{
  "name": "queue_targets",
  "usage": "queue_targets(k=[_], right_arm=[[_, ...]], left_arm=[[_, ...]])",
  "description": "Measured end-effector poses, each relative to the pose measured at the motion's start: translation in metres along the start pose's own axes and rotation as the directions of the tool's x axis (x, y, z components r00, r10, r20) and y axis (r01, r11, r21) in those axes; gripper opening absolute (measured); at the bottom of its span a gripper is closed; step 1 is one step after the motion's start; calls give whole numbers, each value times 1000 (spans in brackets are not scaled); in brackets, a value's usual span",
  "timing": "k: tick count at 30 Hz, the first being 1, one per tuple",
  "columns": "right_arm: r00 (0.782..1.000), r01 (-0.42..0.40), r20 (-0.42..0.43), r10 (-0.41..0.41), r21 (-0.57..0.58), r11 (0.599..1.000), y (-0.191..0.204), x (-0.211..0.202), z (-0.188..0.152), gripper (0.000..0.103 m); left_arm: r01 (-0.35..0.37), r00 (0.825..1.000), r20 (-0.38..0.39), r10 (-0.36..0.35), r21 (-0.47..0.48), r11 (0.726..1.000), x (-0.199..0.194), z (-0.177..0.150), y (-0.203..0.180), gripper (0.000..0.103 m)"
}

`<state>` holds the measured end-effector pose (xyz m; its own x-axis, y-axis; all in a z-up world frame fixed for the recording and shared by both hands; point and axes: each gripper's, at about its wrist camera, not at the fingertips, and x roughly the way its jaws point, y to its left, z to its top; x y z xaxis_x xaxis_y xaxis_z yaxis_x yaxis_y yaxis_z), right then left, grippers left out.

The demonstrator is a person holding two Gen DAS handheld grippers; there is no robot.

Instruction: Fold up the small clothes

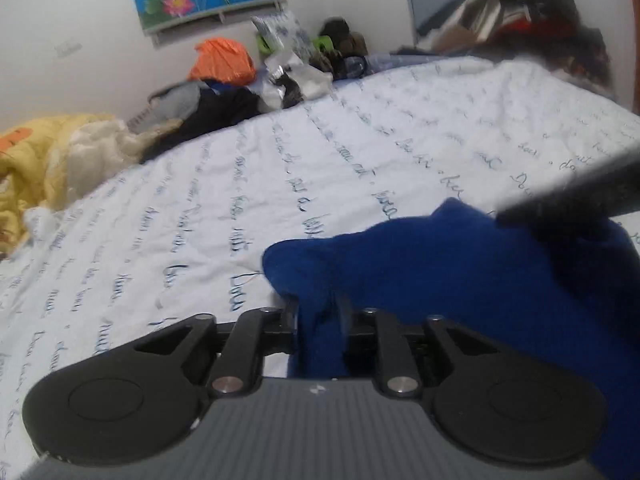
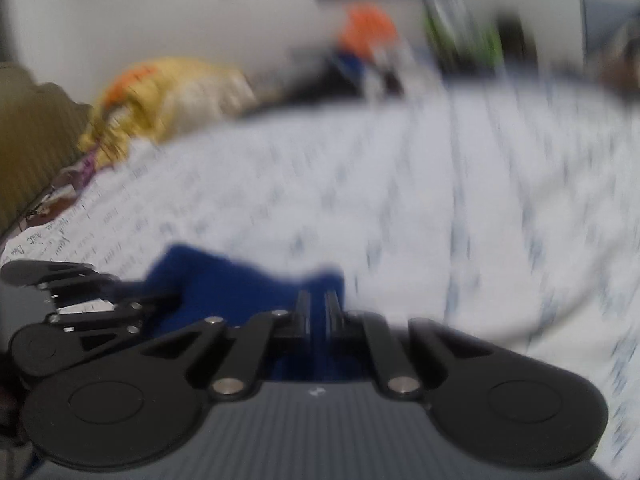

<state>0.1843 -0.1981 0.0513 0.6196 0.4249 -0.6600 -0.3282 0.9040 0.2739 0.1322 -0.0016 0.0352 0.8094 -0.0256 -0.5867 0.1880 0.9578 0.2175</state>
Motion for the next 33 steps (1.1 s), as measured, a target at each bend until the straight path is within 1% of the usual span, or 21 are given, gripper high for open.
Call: queue_targets(k=[2, 3, 4, 5, 6, 7, 9, 10, 11, 12, 13, 16, 19, 21, 23, 25, 27, 29, 30, 31, 33], right_arm=[[999, -53, 11, 53, 55, 997, -2, -18, -8, 9], [996, -75, 52, 73, 44, 996, 1, -36, -15, 14], [993, -83, 91, 80, 32, 996, 4, -54, -22, 31], [991, -79, 114, 76, 24, 997, 6, -68, -30, 45], [991, -64, 123, 61, 26, 998, 6, -79, -36, 82], [991, -44, 130, 40, 31, 999, 5, -85, -41, 99], [993, -4, 120, 0, 36, 999, -1, -83, -47, 98], [997, 13, 77, -17, 57, 998, -6, -73, -45, 98], [999, 8, 33, -11, 90, 996, -11, -61, -43, 90], [1000, -29, 11, 28, 112, 993, -15, -47, -41, 49], [999, -44, -12, 46, 111, 993, -16, -35, -39, 37], [1000, 15, 13, -15, 6, 1000, -9, -20, -29, 36], [1000, -7, -4, 8, 123, 992, -21, -24, -24, 39], [1000, 16, 8, -17, 170, 985, -19, -43, -28, 42], [995, -25, 99, 10, 156, 987, -6, -78, -43, 43], [990, -78, 124, 67, 83, 994, 17, -99, -63, 46], [993, -94, 64, 95, -23, 995, 44, -97, -82, 45], [999, -54, -17, 52, -167, 984, 63, -76, -99, 45], [998, -33, 39, 44, -255, 966, 66, -75, -108, 45], [998, -22, 55, 39, -282, 959, 64, -73, -111, 45], [998, -53, 37, 60, -171, 984, 54, -81, -102, 45]], left_arm=[[38, 999, 28, -36, -62, 997, -26, -8, 12, 71], [66, 997, 50, -61, -98, 993, -43, -14, 19, 79], [96, 994, 70, -87, -126, 987, -58, -23, 23, 87], [124, 991, 73, -114, -152, 981, -73, -30, 25, 89], [157, 987, 64, -148, -178, 971, -81, -37, 25, 89], [190, 982, 48, -184, -196, 962, -87, -44, 23, 88], [226, 973, 2, -231, -219, 949, -92, -56, 16, 87], [233, 970, -17, -242, -216, 948, -91, -61, 10, 87], [226, 971, -30, -237, -208, 952, -90, -66, 4, 85], [205, 975, -47, -218, -199, 958, -87, -70, -1, 85], [194, 976, -60, -209, -191, 962, -84, -72, -6, 86], [177, 980, -60, -192, -198, 964, -84, -77, -5, 87], [183, 976, -76, -203, -210, 960, -94, -82, 1, 86], [195, 972, -84, -219, -227, 954, -103, -89, 7, 86], [216, 963, -100, -252, -276, 937, -111, -98, 12, 86], [214, 965, -91, -248, -282, 935, -114, -100, 11, 86], [202, 967, -95, -234, -267, 942, -111, -97, 5, 90], [186, 972, -100, -214, -239, 953, -107, -94, -3, 94], [175, 974, -103, -203, -232, 957, -106, -93, -6, 94], [171, 973, -110, -201, -238, 956, -106, -93, -6, 94], [170, 971, -121, -207, -257, 951, -113, -95, -2, 90]])
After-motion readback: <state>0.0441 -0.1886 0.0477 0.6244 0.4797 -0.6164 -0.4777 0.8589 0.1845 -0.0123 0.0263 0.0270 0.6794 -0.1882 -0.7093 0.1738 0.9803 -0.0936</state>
